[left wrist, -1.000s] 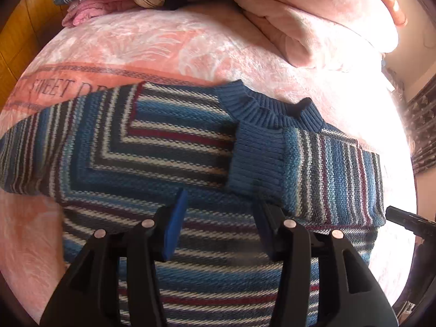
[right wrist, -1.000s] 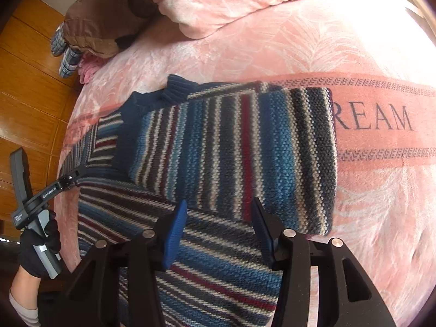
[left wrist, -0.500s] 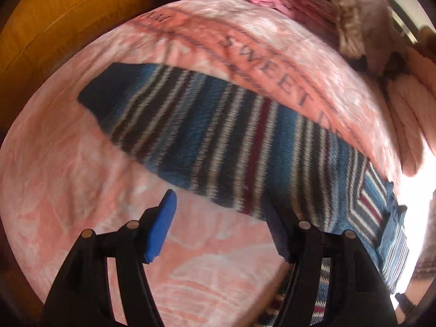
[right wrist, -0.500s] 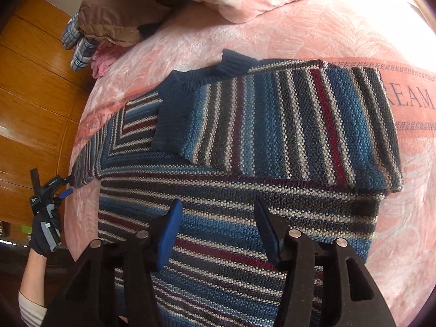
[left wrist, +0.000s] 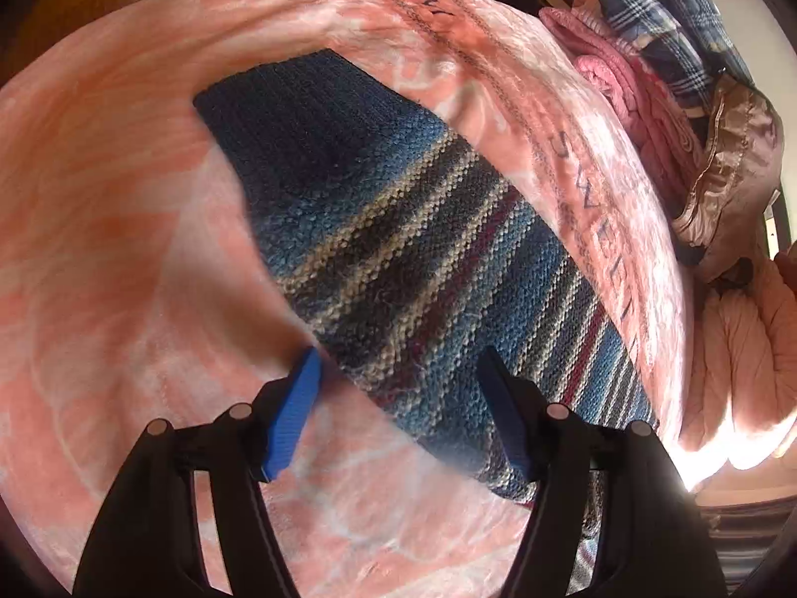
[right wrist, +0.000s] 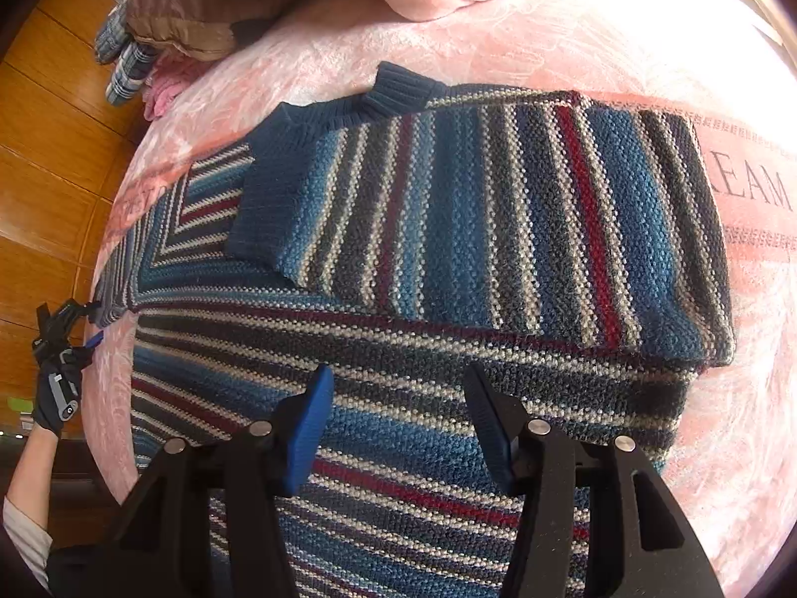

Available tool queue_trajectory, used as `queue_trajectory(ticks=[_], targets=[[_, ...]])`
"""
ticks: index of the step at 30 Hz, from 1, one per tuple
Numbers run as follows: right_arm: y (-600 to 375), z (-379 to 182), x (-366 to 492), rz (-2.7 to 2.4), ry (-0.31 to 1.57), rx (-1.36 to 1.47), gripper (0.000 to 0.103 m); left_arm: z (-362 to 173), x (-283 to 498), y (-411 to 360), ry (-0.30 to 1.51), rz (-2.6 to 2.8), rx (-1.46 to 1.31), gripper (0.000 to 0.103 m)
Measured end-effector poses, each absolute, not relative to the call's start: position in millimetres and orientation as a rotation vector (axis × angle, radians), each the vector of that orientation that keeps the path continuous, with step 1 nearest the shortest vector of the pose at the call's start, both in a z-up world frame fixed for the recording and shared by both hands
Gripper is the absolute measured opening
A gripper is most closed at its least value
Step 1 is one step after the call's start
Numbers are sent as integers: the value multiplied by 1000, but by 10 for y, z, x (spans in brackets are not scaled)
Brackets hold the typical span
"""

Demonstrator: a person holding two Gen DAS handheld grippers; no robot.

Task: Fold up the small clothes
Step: 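Grasp the other sleeve cuff with the left tool, then fold the held sleeve across the sweater body with the left tool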

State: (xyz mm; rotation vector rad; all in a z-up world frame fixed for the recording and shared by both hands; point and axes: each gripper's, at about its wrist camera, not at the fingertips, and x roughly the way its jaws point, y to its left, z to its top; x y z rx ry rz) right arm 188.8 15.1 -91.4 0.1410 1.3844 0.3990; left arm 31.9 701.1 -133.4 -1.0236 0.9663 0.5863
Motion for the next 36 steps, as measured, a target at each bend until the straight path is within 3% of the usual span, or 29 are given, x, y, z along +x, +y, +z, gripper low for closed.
queue_trajectory(ticks=[5, 6, 8, 11, 22, 36], targets=[[119, -967, 1921, 392, 1391, 136, 55, -1343, 414, 7032, 935, 579, -988, 65], [117, -971, 1926, 392, 1390, 134, 55, -1337, 445, 7017, 939, 583, -964, 60], [123, -982, 1931, 393, 1390, 124, 55, -1330, 479, 7021, 935, 575, -941, 36], [144, -986, 1938, 393, 1387, 103, 55, -1314, 494, 7032, 898, 541, -963, 14], [210, -922, 1944, 414, 1371, 71, 55, -689, 933, 6547, 753, 280, -907, 11], [120, -893, 1997, 402, 1368, 69, 55, -364, 1567, 4802, 839, -126, -642, 11]])
